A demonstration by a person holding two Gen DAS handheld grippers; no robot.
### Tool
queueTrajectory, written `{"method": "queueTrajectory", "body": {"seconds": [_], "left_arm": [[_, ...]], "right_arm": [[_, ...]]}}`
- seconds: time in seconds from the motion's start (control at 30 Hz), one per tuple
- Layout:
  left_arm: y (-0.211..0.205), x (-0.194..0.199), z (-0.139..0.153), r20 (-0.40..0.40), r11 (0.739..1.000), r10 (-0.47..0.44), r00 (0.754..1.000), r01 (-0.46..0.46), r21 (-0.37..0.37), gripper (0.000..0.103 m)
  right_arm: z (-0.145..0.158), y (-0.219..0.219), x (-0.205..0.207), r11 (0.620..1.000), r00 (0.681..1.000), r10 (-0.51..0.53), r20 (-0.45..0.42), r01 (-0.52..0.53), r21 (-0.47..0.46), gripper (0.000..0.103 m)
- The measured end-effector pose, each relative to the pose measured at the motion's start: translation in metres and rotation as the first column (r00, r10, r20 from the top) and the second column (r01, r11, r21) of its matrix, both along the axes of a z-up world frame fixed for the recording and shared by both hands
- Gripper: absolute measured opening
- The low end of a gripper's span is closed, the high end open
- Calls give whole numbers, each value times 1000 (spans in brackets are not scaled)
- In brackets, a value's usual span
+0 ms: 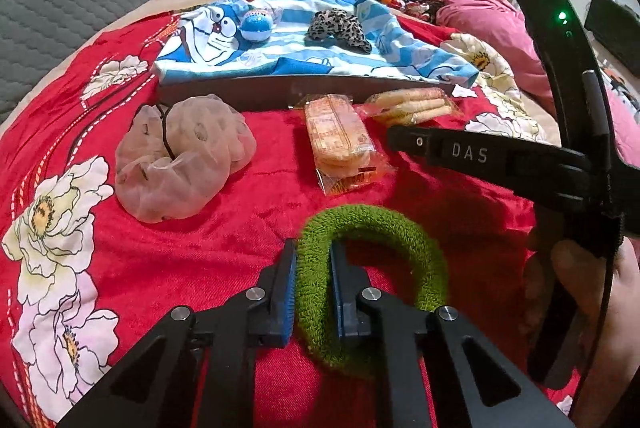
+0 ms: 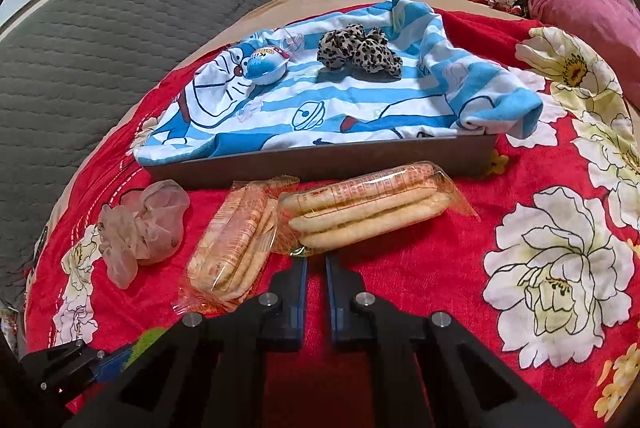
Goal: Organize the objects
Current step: 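Close the left gripper on the green fuzzy ring, then lift the green ring with the left gripper toward the striped shirt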
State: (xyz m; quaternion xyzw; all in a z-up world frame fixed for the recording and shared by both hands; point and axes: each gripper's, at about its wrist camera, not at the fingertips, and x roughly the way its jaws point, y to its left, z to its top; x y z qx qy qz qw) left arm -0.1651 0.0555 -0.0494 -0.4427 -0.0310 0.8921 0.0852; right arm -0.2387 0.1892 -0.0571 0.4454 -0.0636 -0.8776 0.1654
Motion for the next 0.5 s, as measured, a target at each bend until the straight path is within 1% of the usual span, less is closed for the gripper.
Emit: {"method": "queueTrajectory", "body": {"seconds": [0.27,0.5], "left_arm": [[-1,0,4,-14,1000,0,1000,0,-1,15],[-4,0,9,-16,1000,3,1000,-3,3,15]], "right_arm": [[7,4,0,1000,1000,-12,-25,11,-11,8],[10,3,0,1000,1000,-10,-29,10,-8,8]]}}
